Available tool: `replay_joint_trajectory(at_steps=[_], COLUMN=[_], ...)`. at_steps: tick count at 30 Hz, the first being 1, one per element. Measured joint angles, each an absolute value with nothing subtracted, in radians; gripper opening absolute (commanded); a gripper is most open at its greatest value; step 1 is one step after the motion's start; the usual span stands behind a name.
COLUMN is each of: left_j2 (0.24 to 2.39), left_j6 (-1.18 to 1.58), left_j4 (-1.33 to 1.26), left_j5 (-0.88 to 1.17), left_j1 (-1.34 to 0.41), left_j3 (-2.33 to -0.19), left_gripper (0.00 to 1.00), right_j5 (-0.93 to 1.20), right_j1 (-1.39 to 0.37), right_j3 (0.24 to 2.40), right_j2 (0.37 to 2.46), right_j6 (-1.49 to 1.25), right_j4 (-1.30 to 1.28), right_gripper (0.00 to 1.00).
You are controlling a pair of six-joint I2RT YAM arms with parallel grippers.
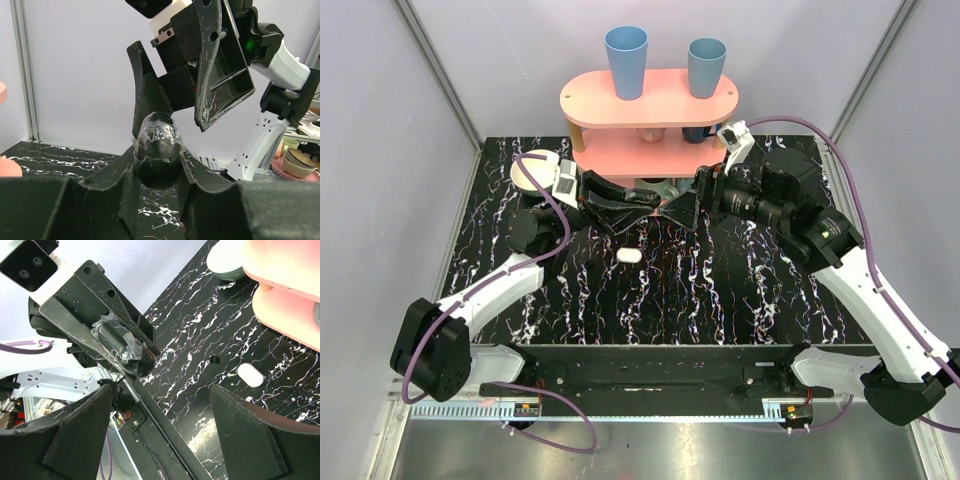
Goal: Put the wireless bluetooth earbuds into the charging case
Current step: Open the charging case.
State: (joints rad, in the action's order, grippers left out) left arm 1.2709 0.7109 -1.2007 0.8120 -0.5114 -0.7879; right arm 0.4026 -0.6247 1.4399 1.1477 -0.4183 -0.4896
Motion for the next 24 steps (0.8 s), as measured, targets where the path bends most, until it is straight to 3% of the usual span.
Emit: replay_joint_trajectory(at_steps=[24], left_j2=[1.272], left_j6=[0.784], left_j4=[-1.236], left_j5=[0.846], left_j1=[-0.537], left_j3=[-0.79], left_gripper=[0.0], right_j5=[0.374], right_j1=[-0.646], right_j3=[1.44], right_j2=[1.163], right_j6=[-0.455], right_j4=[-0.447], right_gripper=[0.86])
